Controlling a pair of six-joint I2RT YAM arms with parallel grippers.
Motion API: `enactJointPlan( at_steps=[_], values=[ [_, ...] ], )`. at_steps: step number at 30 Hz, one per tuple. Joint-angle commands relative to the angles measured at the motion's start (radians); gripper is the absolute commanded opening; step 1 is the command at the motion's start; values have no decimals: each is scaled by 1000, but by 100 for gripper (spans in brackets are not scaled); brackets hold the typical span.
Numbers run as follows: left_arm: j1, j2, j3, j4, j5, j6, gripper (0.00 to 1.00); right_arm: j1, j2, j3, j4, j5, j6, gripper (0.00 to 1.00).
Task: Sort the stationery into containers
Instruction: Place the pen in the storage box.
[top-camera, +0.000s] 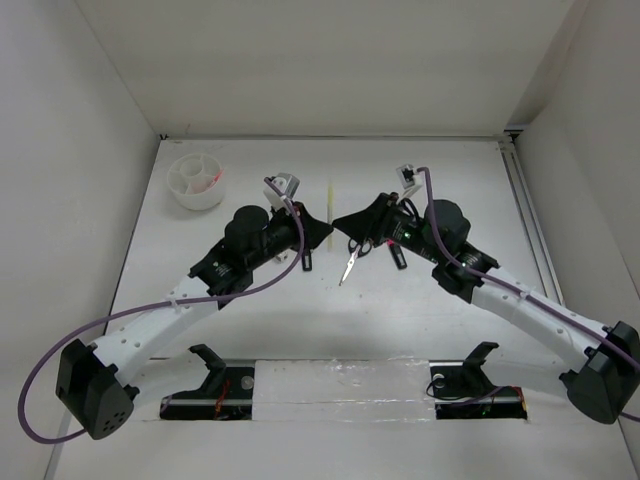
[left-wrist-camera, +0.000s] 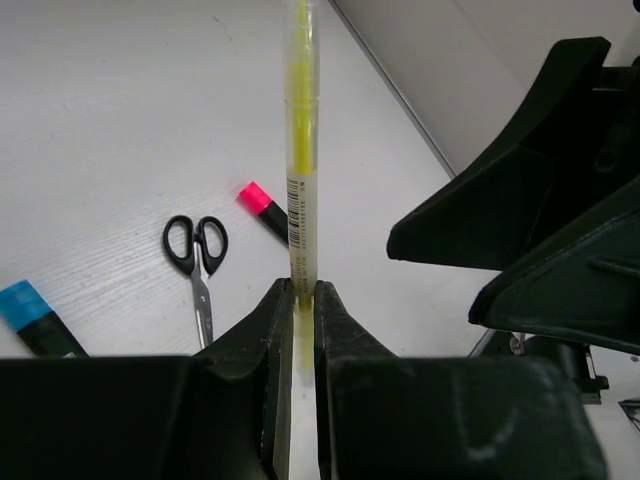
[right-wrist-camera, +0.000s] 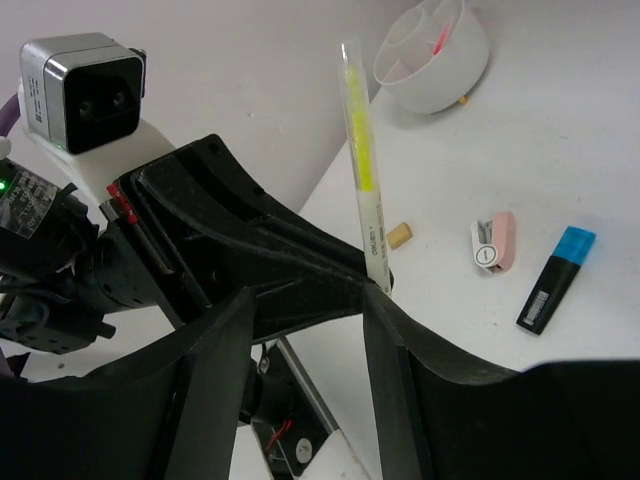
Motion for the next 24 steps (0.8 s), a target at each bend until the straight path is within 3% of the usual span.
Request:
enactJointPlan(
  at_steps=[1,6,11,14,17,18,22,24],
  values=[
    [1,-19,-9,55,-65,7,0,-23,-44,37,18,-23,-1,53],
    [1,27,109,-92,-337,38,0,-67,-140,-18,3,0,-33,54],
    [1,177,270,-227,-621,263,0,-90,-232,-41,-64,73,-90,54],
    [104,222,297,-195,-635,424,0,-90,-291,-61,-103,84,-104,54],
    [195,222,208,-6,-635,594,0,-90,-343,-84,-112,84,-113,54],
    [220,208,180,109,-607,630,0,-99,-354,-84,-112,84,-113,54],
    [314,193,77,318,-495,713,0,-100,-381,-104,-150,73,-133,54],
    [376,240,77,339,-415,748,0,-100,-390,-104,-173,64,-142,54]
  ],
)
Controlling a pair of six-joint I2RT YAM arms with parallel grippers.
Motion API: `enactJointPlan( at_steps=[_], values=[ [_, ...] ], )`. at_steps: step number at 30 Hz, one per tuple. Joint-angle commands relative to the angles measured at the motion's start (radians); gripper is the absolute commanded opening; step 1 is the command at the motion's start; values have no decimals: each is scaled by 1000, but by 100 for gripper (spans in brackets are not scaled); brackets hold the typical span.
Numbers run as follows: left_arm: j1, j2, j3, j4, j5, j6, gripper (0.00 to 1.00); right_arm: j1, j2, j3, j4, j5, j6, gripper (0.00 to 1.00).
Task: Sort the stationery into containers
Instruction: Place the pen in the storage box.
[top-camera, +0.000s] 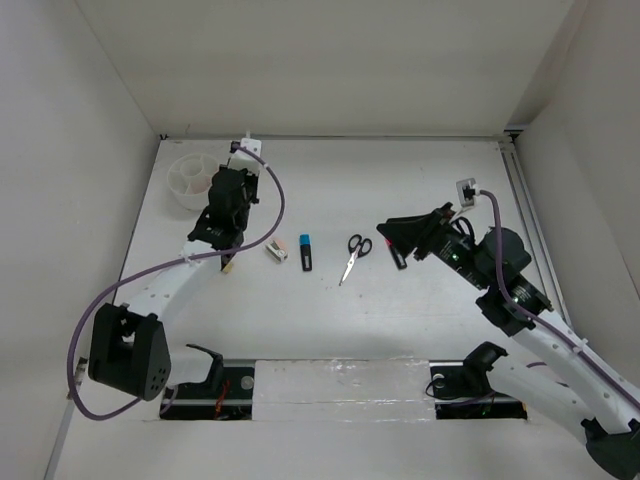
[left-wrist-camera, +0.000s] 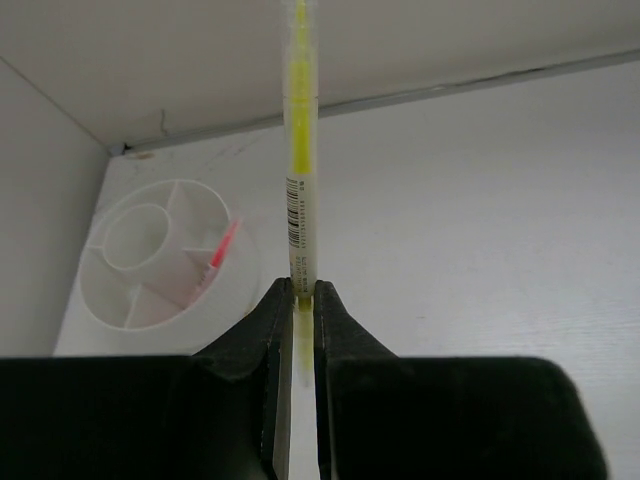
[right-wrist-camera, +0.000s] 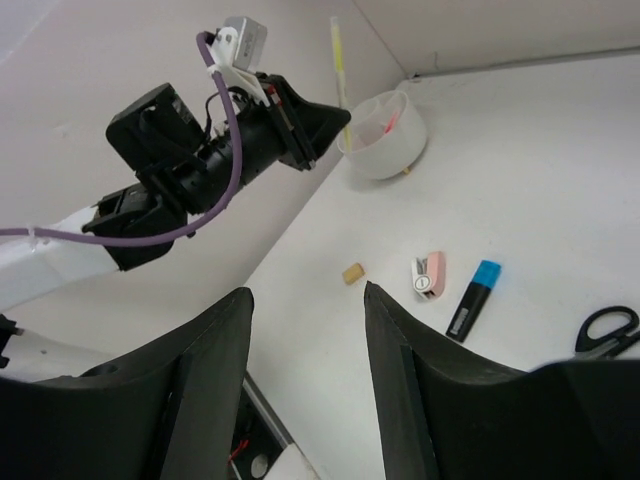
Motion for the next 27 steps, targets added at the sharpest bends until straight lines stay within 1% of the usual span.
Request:
enactJointPlan(
  at_steps=[1,2,3,6,7,9,10,13,15,18,21,25,27],
  values=[
    [74,27,-4,206,117,167,0,-6,-24,-11,-26,-3,-32,54],
    [97,50,8,206,136,185,0,-6,-24,-20,-26,-21,-32,54],
    [151,89,17,186,189,197,0,-6,-33,-20,-26,-30,-32,54],
    [215,113,26,213,222,234,0,-6,-34,-46,-26,-61,-32,54],
    [244,113,1,233,261,252,0,-6,-34,-59,-26,-61,-32,54],
    [266,124,-24,310,292,289,0,-6,-34,-68,-26,-61,-41,54],
    [281,141,-24,325,292,313,0,-6,-34,-68,-26,-70,-42,54],
    [323,172,11,336,347,314,0,-6,-20,-68,-26,-90,-60,54],
    [332,202,26,327,370,350,0,-6,-7,-68,-26,-90,-71,53],
    [332,265,75,295,370,405,0,-6,16,-77,-26,-90,-71,53],
    [343,317,86,294,370,433,0,-16,40,-77,-14,-90,-71,53],
    [363,350,77,357,370,442,0,-16,69,-86,6,-90,-71,53],
    [390,359,77,368,396,430,0,-16,80,-86,16,-90,-62,53]
  ],
)
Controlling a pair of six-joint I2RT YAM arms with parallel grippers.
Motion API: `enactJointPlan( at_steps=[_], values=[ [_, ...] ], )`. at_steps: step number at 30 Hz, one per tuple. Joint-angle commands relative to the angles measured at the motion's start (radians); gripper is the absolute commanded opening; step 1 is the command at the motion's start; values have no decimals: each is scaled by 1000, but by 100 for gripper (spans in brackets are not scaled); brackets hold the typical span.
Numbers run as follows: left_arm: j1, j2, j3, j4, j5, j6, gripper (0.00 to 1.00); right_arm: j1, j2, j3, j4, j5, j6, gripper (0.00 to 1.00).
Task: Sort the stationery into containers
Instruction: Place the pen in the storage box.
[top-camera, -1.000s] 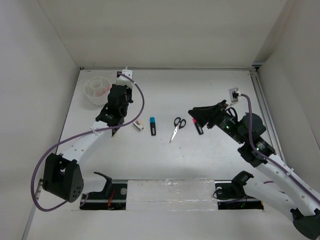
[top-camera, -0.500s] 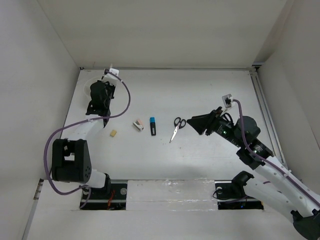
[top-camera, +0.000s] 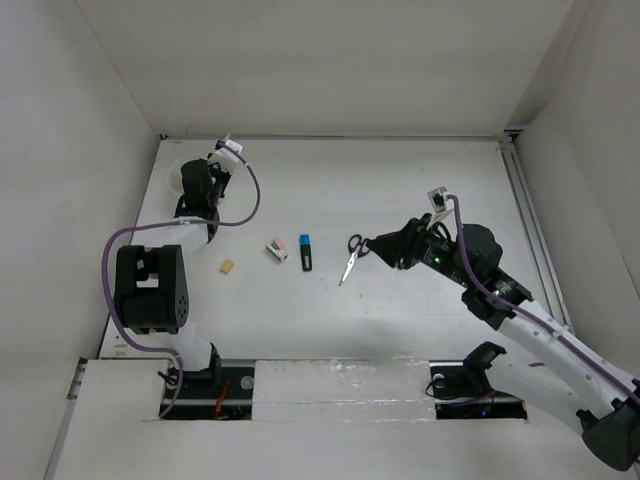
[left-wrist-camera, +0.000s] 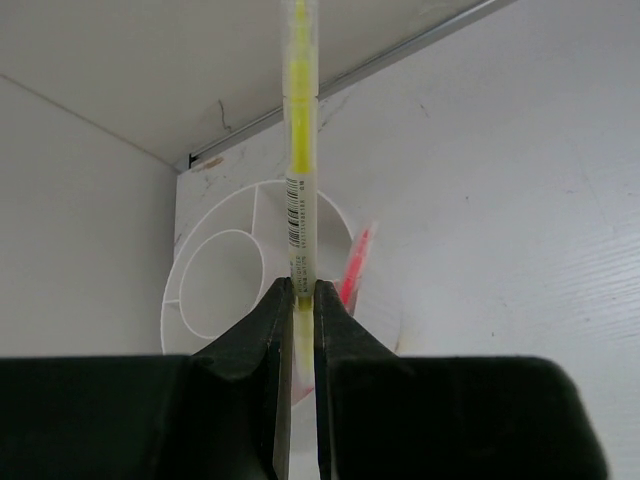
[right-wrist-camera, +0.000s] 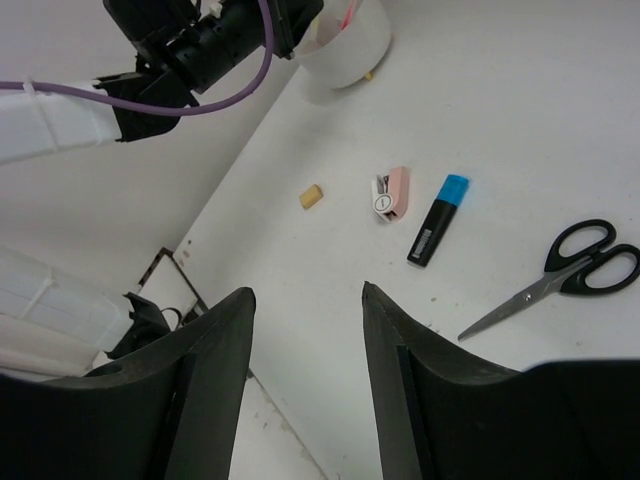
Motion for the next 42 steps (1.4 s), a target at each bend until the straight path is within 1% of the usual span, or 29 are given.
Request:
enactJointPlan(
  at_steps=[1,5,7,16,25,28,30,31,32,34,35,36,38,40,42],
  values=[
    [32,3,21,104,39,20,0,-6,16,-13,76,-23,-11,52],
    [52,3,-19,172,48,29,0,-6,36,-26,108,-34,7,52],
    [62,14,-19,172,63,29,0,-6,36,-26,108,-34,16,52],
    [63,66,-19,168,53,4,0,-6,7,-26,108,-34,16,52],
    [84,66,-70,195,62,-25,0,-6,7,-26,108,-34,16,52],
    [93,75,-70,204,62,-37,0,-6,7,-26,108,-34,16,52],
    [93,75,-59,181,62,-48,0,-6,7,-26,108,-34,16,52],
    [93,86,-48,172,62,-48,2,-6,7,-26,108,-34,16,52],
    [93,86,-38,172,62,-48,7,-6,7,-26,108,-34,16,52],
    [93,97,-37,161,53,-59,11,-6,7,-26,108,-34,16,52],
    [93,97,-37,161,53,-68,11,-6,7,-26,108,-34,16,52],
    [93,97,-37,161,53,-68,16,-6,7,-26,108,-34,16,52],
    [93,97,-37,161,53,-68,18,-6,16,-26,108,-34,16,52],
    [93,97,-37,161,34,-77,24,-6,16,-17,108,-43,16,52],
    [93,88,-28,161,34,-77,26,-6,26,-17,108,-43,7,52]
  ],
)
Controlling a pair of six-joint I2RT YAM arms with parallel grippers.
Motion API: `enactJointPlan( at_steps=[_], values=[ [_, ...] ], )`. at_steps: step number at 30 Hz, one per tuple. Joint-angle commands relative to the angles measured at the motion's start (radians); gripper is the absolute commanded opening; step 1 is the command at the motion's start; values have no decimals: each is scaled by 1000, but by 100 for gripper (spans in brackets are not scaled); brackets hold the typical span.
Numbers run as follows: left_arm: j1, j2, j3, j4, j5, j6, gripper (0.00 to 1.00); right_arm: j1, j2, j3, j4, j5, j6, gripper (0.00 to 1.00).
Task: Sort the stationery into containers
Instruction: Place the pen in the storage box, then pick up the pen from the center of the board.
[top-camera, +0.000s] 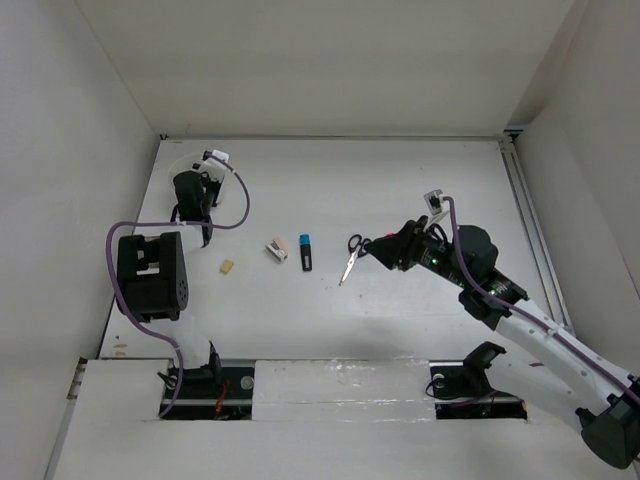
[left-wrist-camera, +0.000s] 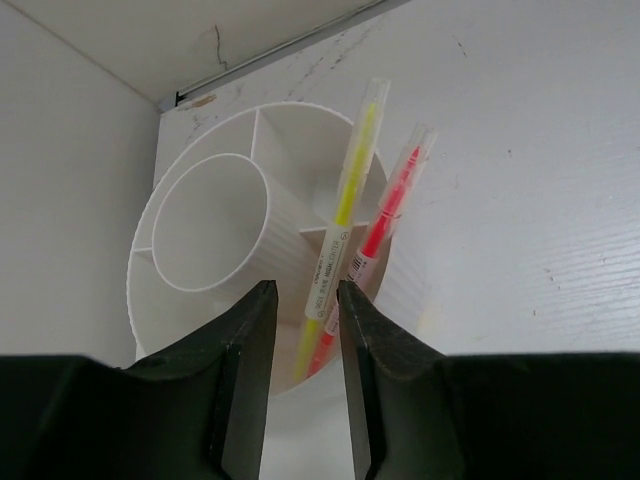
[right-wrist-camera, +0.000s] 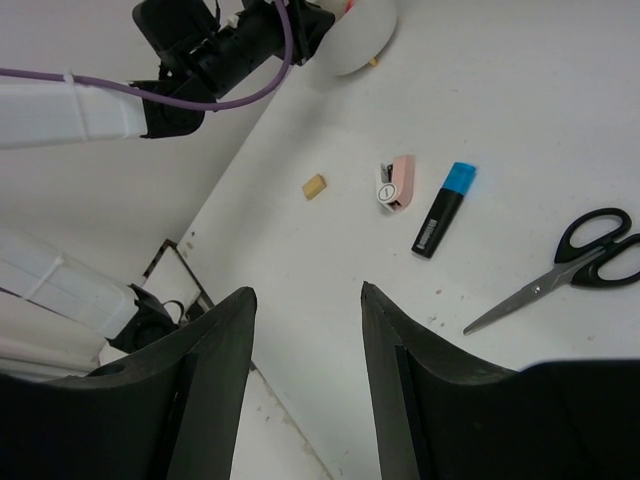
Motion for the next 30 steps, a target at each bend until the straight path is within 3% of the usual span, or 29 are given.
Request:
enactJointPlan(
  at_steps=[1,13,16,18,19,20,22,23,24,25,30],
  values=[
    [3,-28,32,29,-14,-22,27,-6,14,13,75,-20,-9,52],
    [3,-195,103,-6,-4,-74,46,-6,80,32,112,-40,0,53],
    [3,-261,112,-6,-15,-112,55,-6,100,41,112,-40,-9,54],
    [-6,-296,126,4,-49,-146,63,-15,109,41,112,-30,-9,57],
    [-6,-306,138,-6,-61,-177,75,-15,118,50,112,-21,-9,64],
    [-6,-306,153,-37,-61,-251,100,-15,118,50,112,-10,-9,69],
    [-6,-318,233,-107,-90,-348,100,-15,143,59,112,10,-20,87],
    [-6,-318,271,-221,-107,-396,100,-15,143,74,96,36,-35,89],
    [-6,-318,310,-282,-118,-443,100,-15,152,97,77,53,-35,99],
    [-6,-318,380,-343,-121,-547,100,-15,163,113,36,68,-67,99],
    [-18,-392,465,-600,-49,-727,100,-6,203,217,-141,248,-116,100]
  ],
)
